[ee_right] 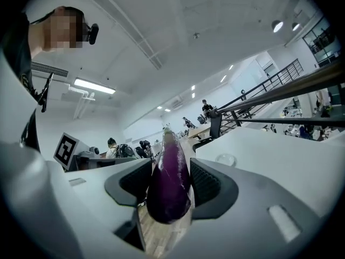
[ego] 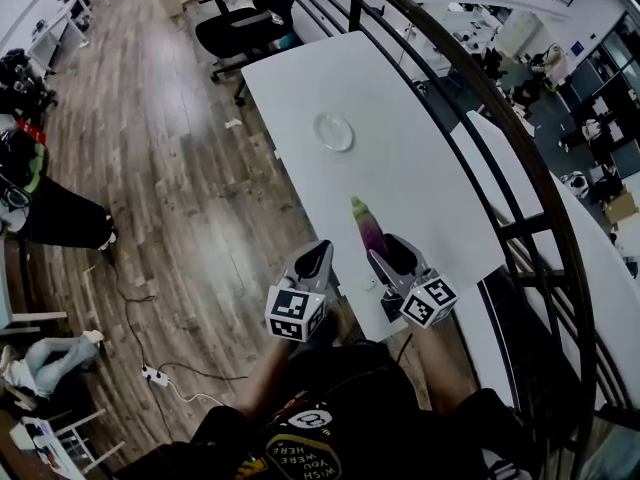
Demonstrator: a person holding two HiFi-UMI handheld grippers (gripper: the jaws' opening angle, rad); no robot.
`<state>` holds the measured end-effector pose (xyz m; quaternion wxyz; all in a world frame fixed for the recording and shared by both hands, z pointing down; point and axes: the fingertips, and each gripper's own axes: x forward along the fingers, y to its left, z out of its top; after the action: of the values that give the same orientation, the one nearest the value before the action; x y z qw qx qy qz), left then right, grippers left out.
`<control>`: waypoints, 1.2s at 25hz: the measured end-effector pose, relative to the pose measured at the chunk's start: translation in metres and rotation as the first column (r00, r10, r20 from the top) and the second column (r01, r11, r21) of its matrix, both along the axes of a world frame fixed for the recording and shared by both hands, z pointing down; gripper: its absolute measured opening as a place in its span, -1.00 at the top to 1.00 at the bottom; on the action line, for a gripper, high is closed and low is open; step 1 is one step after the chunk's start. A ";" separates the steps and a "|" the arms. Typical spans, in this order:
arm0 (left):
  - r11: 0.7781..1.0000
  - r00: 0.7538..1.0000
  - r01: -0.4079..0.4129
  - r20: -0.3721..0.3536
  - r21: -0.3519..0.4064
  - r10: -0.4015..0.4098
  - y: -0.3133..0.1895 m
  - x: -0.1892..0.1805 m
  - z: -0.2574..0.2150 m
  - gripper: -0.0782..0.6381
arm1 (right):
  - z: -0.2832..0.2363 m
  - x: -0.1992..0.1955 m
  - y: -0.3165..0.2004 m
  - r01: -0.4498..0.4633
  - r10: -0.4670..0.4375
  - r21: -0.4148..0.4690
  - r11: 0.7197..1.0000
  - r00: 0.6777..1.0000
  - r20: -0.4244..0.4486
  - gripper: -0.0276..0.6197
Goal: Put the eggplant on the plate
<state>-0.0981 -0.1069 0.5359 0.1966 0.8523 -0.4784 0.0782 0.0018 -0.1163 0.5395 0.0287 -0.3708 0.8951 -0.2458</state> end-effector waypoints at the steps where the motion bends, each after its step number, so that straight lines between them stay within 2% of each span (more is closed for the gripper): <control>1: 1.000 1.000 -0.008 -0.002 -0.008 0.008 -0.004 -0.003 0.004 0.77 | 0.004 -0.002 -0.002 -0.013 0.013 -0.005 1.000 1.000 0.002 0.22; 8: 0.996 0.996 -0.089 -0.015 -0.010 0.089 -0.047 -0.001 0.013 0.77 | 0.015 -0.013 -0.044 -0.069 0.069 -0.010 0.998 0.998 -0.011 0.22; 13: 0.995 0.995 -0.098 -0.014 -0.019 0.098 -0.077 -0.019 0.019 0.77 | 0.029 -0.023 -0.084 -0.089 0.089 -0.014 0.996 0.996 -0.029 0.22; 18: 0.994 0.994 -0.103 0.036 -0.031 0.104 -0.132 -0.046 0.030 0.77 | 0.047 -0.039 -0.143 -0.096 0.095 -0.011 0.995 0.993 -0.063 0.22; 21: 0.993 0.993 -0.101 0.053 -0.060 0.104 -0.166 -0.059 0.037 0.77 | 0.052 -0.048 -0.176 -0.102 0.101 -0.014 0.995 0.993 -0.055 0.22; 27: 0.992 0.992 -0.101 0.074 -0.082 0.107 -0.213 -0.071 0.040 0.77 | 0.073 -0.052 -0.233 -0.125 0.121 -0.045 0.991 0.989 -0.079 0.23; 30: 0.988 0.989 -0.121 0.074 -0.093 0.128 -0.227 -0.073 0.045 0.77 | 0.089 -0.050 -0.256 -0.137 0.129 -0.063 0.989 0.984 -0.124 0.22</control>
<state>-0.1716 -0.3334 0.5809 0.2092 0.8673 -0.4276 0.1454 -0.0483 -0.3728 0.6286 -0.0221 -0.4446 0.8591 -0.2526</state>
